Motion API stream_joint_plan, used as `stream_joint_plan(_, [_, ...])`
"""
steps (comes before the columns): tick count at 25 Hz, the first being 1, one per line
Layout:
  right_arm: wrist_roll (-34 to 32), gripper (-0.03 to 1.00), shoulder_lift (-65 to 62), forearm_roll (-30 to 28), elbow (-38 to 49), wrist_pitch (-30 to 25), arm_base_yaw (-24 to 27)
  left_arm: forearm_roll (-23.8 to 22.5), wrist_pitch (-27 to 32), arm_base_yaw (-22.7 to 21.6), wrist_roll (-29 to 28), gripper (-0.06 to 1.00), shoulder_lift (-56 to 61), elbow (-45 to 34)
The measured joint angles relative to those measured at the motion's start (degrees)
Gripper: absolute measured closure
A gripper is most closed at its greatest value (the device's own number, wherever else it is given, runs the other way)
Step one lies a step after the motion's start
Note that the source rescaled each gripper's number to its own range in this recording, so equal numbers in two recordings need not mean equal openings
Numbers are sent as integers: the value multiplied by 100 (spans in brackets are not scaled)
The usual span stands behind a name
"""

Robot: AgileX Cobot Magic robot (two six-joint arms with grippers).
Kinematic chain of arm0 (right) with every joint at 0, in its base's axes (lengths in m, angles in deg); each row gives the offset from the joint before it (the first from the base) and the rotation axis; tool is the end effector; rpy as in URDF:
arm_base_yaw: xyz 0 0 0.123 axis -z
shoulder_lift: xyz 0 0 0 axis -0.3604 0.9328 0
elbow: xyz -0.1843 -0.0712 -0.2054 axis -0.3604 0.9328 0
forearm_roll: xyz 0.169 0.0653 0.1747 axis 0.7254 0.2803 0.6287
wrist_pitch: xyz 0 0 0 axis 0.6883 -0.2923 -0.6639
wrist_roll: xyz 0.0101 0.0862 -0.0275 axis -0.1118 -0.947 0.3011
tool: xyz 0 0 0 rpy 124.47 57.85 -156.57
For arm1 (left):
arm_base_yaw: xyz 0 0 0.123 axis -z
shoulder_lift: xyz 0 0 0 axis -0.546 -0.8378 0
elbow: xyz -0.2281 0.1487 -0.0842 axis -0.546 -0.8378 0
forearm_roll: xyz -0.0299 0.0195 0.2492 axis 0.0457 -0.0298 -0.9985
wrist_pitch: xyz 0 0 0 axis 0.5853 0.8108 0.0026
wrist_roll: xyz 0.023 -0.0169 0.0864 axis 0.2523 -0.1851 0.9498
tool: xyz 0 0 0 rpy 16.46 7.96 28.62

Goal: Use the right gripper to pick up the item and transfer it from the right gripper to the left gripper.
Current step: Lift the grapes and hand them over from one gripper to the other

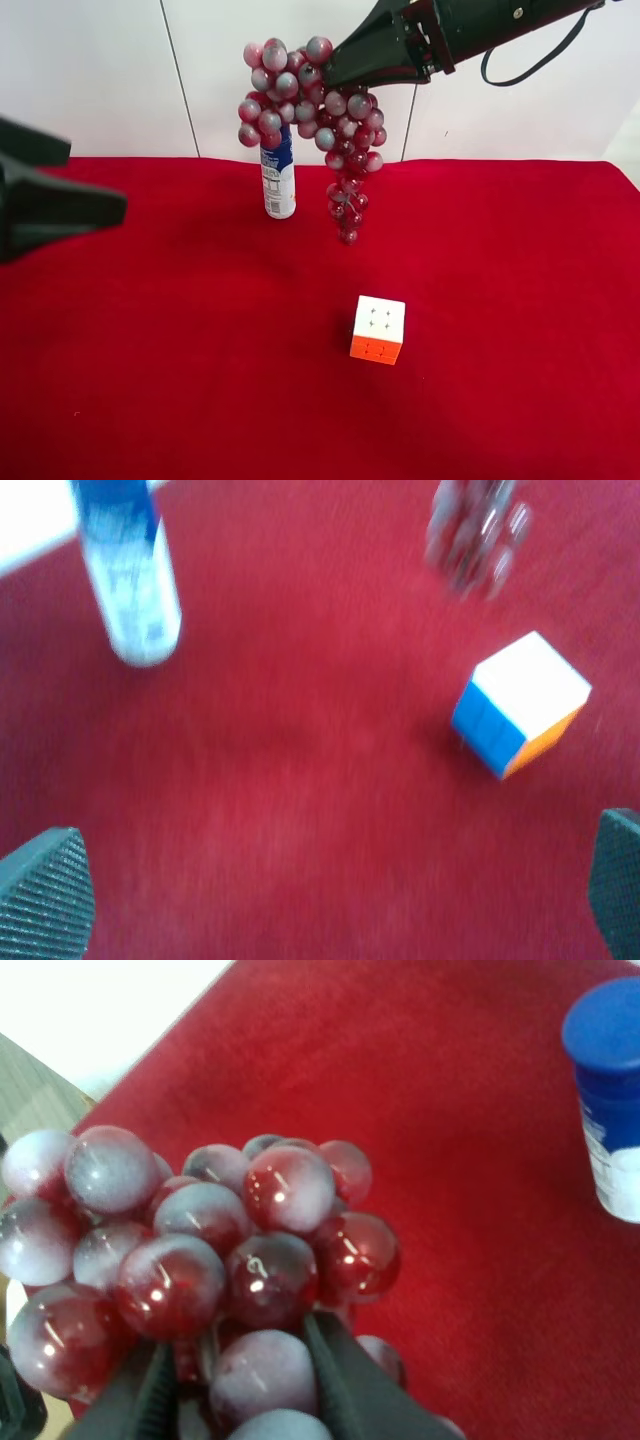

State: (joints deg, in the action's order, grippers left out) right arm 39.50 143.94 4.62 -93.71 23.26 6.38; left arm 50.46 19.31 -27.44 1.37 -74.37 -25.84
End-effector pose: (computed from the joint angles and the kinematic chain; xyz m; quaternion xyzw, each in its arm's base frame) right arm 0.3015 0.1504 0.3343 -0.3276 0.7947 0.4002 0.3177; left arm 0.1557 -0.0631 0.3097 0.3071 0.8039 -0.1848 0.4747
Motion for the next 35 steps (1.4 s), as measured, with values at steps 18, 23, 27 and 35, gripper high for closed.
stream_joint_plan(18, [-396,89,0,-179,0,8,0,-181,-1592,1846,222,-5,-1590,1193])
stream_joint_plan(23, [-396,89,0,-179,0,-9,0,-199,-2156,2353,213,-5,-2158,1468])
stream_joint_plan(27, [-396,89,0,-179,0,-50,0,-205,-2313,2588,205,-5,-2516,1654])
stream_joint_plan(35, [-396,89,0,-181,0,-50,0,-205,-2821,3241,205,-5,-2720,1659])
